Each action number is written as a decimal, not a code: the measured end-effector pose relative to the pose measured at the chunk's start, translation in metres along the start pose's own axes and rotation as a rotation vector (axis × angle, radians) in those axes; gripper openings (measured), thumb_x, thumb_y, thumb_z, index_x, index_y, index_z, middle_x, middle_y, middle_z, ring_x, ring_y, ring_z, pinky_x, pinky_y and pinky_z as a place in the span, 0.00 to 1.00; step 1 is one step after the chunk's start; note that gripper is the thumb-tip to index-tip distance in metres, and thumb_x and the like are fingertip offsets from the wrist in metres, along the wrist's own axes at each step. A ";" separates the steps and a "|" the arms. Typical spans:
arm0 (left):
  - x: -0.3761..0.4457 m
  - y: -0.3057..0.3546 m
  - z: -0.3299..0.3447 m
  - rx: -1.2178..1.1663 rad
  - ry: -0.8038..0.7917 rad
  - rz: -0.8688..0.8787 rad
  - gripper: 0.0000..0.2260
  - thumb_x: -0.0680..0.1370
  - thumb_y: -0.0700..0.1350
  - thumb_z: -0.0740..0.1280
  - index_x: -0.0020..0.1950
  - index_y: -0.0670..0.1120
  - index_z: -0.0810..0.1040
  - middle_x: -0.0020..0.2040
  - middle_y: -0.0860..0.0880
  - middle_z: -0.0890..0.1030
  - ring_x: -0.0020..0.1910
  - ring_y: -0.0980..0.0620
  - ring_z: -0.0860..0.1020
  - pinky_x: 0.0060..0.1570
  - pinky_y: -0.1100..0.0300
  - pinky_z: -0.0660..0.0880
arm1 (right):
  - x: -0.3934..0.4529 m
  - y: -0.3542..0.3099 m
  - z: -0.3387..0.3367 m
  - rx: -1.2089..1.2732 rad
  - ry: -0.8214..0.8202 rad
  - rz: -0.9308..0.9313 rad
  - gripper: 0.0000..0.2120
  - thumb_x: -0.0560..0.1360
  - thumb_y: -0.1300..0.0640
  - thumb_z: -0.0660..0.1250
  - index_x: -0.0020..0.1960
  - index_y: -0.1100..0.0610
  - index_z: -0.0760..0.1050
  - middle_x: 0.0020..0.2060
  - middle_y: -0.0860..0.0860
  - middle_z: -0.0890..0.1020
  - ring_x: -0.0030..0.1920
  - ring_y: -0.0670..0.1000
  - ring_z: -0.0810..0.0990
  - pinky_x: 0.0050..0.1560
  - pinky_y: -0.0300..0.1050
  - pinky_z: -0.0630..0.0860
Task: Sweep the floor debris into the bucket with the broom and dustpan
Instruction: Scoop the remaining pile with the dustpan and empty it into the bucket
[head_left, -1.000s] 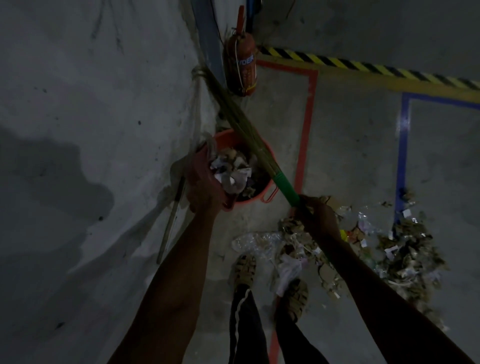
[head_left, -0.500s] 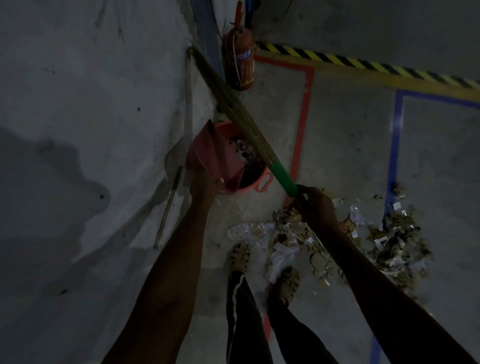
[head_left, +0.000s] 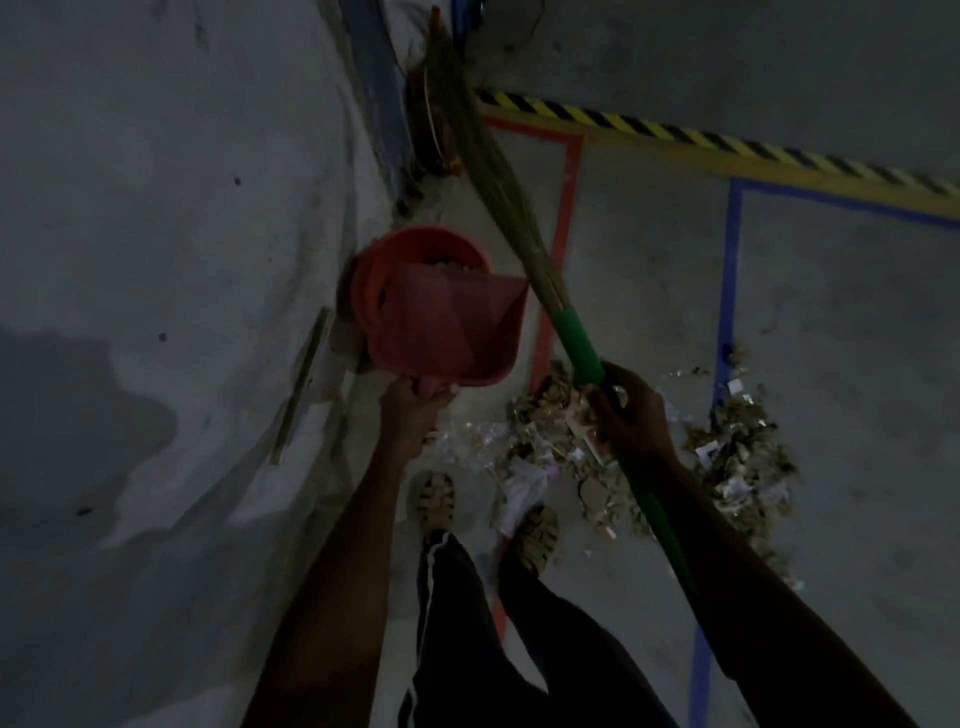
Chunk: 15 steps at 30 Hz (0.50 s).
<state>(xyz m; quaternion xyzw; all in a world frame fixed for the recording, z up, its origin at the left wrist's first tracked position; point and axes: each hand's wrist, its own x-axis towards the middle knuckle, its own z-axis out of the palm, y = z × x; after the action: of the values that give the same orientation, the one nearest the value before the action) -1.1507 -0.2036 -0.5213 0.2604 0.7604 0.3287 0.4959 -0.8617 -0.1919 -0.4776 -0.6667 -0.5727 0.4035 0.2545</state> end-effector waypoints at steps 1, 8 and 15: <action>-0.012 0.000 0.002 0.000 -0.011 0.014 0.17 0.69 0.53 0.79 0.51 0.46 0.81 0.40 0.46 0.82 0.28 0.57 0.77 0.26 0.61 0.73 | -0.009 0.002 -0.005 -0.014 0.018 0.004 0.20 0.81 0.51 0.67 0.70 0.57 0.74 0.47 0.56 0.84 0.31 0.55 0.83 0.28 0.54 0.81; -0.068 -0.032 -0.003 0.151 0.061 0.077 0.28 0.66 0.70 0.71 0.51 0.48 0.82 0.43 0.50 0.84 0.36 0.55 0.83 0.34 0.55 0.81 | -0.089 0.021 -0.014 -0.005 0.074 0.068 0.28 0.77 0.54 0.73 0.74 0.58 0.70 0.55 0.53 0.81 0.29 0.52 0.82 0.27 0.45 0.79; -0.104 -0.093 -0.042 0.388 0.083 0.159 0.28 0.73 0.68 0.66 0.55 0.43 0.80 0.46 0.46 0.82 0.40 0.48 0.80 0.45 0.53 0.77 | -0.177 0.052 0.039 -0.010 0.120 0.158 0.26 0.78 0.60 0.71 0.74 0.60 0.68 0.47 0.58 0.83 0.29 0.49 0.83 0.25 0.46 0.79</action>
<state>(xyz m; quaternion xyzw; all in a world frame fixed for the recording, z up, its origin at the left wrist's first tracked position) -1.1576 -0.3490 -0.5184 0.3964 0.8065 0.2245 0.3770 -0.8688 -0.3793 -0.4970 -0.7339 -0.5042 0.3788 0.2524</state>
